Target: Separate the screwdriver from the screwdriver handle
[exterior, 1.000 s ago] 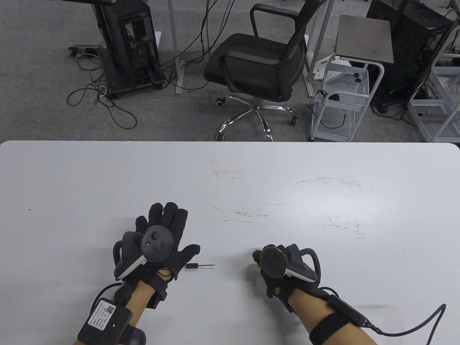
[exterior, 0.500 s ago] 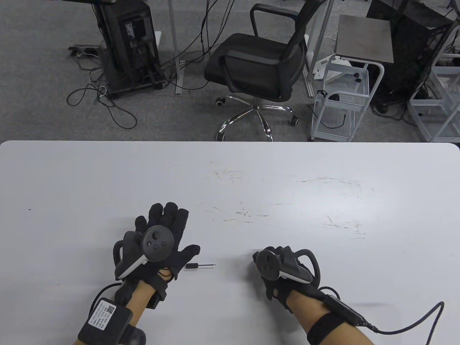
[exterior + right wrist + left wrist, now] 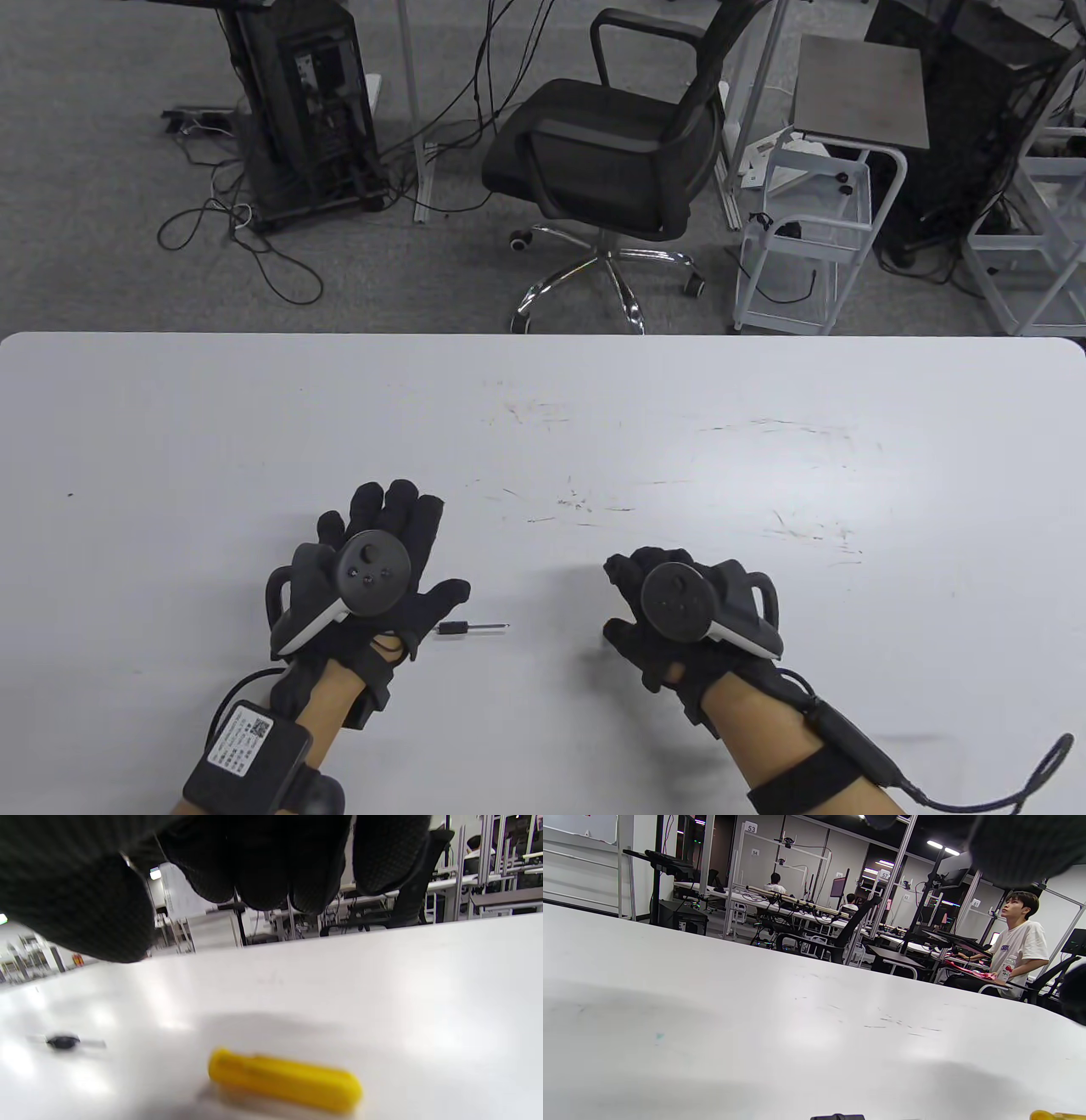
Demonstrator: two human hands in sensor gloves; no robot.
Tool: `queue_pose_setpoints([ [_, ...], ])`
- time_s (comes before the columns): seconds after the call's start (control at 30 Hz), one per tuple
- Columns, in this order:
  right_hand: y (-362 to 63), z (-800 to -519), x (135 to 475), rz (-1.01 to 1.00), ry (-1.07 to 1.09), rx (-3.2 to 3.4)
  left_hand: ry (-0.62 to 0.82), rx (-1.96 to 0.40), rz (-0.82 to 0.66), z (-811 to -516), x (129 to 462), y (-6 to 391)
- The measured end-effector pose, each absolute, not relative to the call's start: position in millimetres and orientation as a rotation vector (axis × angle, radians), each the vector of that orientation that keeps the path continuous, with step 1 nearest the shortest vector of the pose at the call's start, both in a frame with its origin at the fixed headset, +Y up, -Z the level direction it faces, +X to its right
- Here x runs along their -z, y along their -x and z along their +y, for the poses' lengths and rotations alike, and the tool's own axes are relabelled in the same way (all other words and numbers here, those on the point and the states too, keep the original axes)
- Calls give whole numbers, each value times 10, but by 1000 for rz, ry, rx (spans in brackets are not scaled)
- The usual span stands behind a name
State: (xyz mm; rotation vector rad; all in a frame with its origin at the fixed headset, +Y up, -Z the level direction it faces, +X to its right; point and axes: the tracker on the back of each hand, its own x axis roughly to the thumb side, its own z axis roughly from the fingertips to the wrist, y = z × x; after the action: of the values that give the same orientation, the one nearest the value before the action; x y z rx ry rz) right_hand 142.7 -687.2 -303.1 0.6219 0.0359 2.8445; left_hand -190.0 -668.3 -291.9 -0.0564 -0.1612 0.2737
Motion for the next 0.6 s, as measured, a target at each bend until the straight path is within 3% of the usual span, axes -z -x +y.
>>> queue_pose_setpoints([
  [0.2, -1575, -6671, 2991, -102, -605, -2719, 65, -271, -161, -6690, 2924, 1897],
  [0.6, -1674, -6626, 3002, -107, -583, -2675, 79, -261, -166, -6712, 2937, 1885],
])
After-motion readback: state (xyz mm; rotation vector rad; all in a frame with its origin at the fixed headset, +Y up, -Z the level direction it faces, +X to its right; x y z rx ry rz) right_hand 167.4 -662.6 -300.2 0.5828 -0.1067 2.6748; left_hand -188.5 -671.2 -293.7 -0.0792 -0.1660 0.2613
